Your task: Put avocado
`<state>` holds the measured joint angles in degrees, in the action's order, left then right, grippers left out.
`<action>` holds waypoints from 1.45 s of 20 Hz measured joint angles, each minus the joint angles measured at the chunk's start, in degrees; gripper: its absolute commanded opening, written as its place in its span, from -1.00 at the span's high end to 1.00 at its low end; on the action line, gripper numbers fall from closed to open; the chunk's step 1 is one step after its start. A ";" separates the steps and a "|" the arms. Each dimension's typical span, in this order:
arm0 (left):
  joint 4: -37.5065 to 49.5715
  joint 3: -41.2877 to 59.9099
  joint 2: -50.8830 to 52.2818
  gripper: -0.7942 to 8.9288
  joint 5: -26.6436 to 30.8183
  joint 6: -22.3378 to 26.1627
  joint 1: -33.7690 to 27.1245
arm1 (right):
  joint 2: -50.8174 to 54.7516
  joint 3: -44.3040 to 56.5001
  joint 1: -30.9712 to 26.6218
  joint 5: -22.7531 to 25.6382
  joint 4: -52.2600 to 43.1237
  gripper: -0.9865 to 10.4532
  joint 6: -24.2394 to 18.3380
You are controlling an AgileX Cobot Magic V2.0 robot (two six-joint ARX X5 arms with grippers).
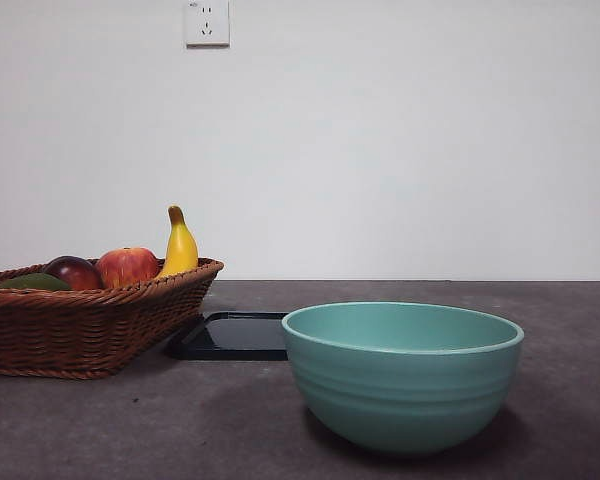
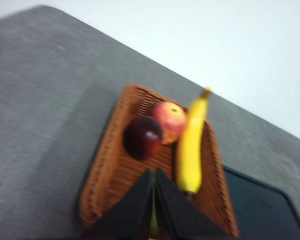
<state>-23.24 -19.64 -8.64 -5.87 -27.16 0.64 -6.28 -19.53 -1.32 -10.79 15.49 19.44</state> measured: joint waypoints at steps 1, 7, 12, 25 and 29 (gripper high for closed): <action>-1.36 -2.10 -1.57 0.82 -1.31 0.70 0.00 | -1.51 -2.03 0.00 -1.31 1.18 0.82 -0.02; -9.05 -12.74 -11.65 0.82 -9.29 5.97 0.00 | -12.87 -14.21 0.00 -12.17 12.26 0.82 -2.54; -17.00 -20.46 -20.94 0.82 -18.51 12.50 0.04 | -23.54 -23.96 0.98 -21.31 24.85 0.82 -8.76; -38.14 -34.67 -31.41 0.82 -23.28 25.40 6.80 | -40.00 -38.29 19.93 -22.18 43.95 0.82 -19.89; -39.47 -34.67 -31.43 0.82 -23.30 25.83 7.15 | -41.13 -38.34 23.39 -22.16 44.04 0.82 -20.74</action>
<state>-62.72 -54.30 -40.07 -29.17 -1.32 7.79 -47.42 -57.87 22.06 -32.95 59.53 -1.30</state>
